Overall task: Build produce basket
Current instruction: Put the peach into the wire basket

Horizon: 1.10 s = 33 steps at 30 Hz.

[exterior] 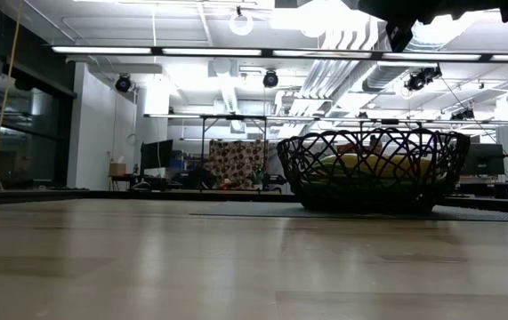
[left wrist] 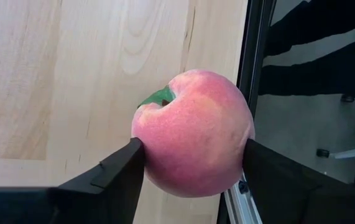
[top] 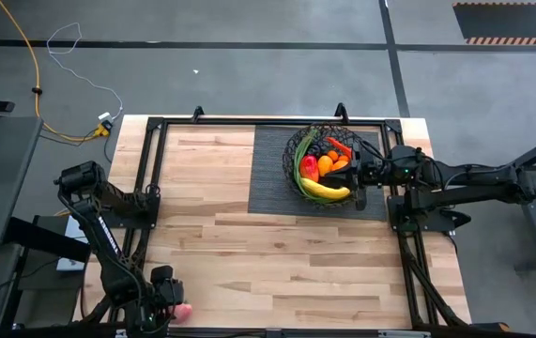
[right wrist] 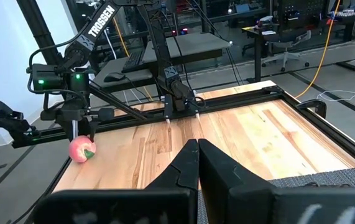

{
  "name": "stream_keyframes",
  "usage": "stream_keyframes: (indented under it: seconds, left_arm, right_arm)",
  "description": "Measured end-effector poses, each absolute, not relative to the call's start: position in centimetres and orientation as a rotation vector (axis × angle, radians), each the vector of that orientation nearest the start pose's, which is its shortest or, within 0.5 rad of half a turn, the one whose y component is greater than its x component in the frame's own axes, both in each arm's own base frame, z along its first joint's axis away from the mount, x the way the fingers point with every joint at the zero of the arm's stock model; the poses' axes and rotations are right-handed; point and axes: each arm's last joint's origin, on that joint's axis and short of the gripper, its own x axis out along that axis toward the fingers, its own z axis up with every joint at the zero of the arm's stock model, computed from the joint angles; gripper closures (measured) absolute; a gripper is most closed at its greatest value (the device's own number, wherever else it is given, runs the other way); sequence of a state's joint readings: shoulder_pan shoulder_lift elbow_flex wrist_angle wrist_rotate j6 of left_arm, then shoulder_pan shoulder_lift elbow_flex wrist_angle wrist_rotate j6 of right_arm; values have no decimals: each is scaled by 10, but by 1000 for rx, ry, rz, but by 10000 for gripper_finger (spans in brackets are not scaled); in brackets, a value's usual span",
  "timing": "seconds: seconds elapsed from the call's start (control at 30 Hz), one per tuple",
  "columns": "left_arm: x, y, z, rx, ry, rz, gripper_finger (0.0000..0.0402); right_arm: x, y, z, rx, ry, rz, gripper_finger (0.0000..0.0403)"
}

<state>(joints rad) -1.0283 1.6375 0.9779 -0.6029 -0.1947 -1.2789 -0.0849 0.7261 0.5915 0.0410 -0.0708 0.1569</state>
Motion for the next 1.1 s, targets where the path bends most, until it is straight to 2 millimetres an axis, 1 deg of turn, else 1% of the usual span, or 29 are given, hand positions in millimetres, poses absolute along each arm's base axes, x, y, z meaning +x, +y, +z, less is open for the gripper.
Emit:
stream_keyframes:
  seconds: [0.17, 0.27, 0.37, 0.47, 0.63, 0.73, 0.83, 0.97, 1.1]
  left_arm:
    - [158, -250, 177, -376, 1244, 45, 166]
    - [155, -243, 185, -353, 1223, 44, 167]
    - [151, -235, 206, -367, 1150, 24, 167]
    - [148, -217, 227, -359, 1071, 58, 167]
    - [151, -170, 269, -337, 853, 117, 167]
    - [158, -134, 294, -326, 688, 189, 167]
    - [162, -97, 317, -313, 518, 303, 167]
    - [159, -54, 346, -223, 327, 421, 167]
    - [150, -23, 368, -123, 197, 514, 167]
  right_arm:
    - [169, -12, 296, 164, 92, -21, 403]
    - [169, -12, 296, 164, 92, -21, 403]
    - [169, -12, 296, 163, 92, -21, 403]
    - [169, -12, 296, 163, 92, -21, 403]
    - [169, -12, 296, 164, 91, -21, 403]
    - [169, -12, 296, 163, 91, -21, 403]
    - [169, -12, 296, 163, 90, -21, 403]
    - [169, -12, 296, 163, 91, -21, 403]
    - [169, -13, 297, 162, 89, -31, 403]
